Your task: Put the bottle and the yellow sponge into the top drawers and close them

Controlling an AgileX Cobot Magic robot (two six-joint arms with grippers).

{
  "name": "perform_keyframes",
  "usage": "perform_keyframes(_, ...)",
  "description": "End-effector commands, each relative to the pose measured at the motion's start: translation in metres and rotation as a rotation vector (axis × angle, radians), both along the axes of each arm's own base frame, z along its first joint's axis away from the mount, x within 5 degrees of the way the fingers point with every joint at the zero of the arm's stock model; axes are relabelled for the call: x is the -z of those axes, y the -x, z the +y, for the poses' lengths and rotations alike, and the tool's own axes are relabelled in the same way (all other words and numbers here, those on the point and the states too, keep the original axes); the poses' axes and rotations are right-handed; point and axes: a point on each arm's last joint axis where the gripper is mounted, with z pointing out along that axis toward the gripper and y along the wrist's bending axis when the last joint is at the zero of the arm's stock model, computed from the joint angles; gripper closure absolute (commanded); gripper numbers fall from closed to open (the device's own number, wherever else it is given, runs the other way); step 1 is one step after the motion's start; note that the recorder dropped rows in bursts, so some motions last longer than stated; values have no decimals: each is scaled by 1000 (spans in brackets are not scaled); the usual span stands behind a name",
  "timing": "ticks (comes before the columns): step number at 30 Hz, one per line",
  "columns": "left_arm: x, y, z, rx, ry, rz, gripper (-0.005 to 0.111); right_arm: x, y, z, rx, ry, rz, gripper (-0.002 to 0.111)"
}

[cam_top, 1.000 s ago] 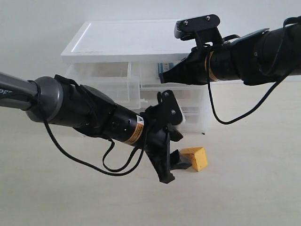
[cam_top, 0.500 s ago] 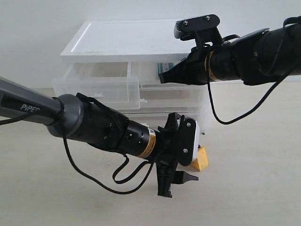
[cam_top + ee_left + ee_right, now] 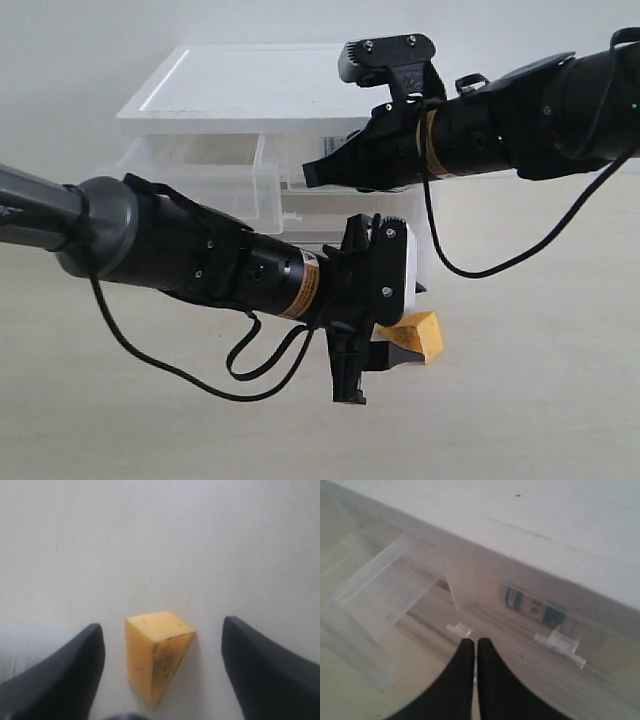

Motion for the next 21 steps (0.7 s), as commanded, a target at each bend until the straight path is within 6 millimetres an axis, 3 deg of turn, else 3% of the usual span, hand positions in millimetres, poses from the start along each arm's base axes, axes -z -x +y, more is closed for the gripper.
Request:
perform_keyframes(1,-19,15,9,13,29,4,46,-7,9,-7,25,-26,8,108)
perform_keyframes(7,-28,48,25,90,79,75,46,-6,35,-28,90,12,5,108)
perform_keyframes(9,-41,66,29,136,115,80,46,-15,57,-33,24,-4,-4,108)
perform_keyframes(12,-57,77,32,106,141,91,46,-20,72,-38,-3,-17,-4,106)
perform_keyframes(15,-81,93,48,20,202,145,46,-13,85,-53,42,7,-2,85)
perform_keyframes(18,-113,117,75,-4,252,58,46,9,99,-61,43,17,83,53)
perform_keyframes(21,-145,135,97,-80,340,18,46,30,101,-66,70,68,133,51)
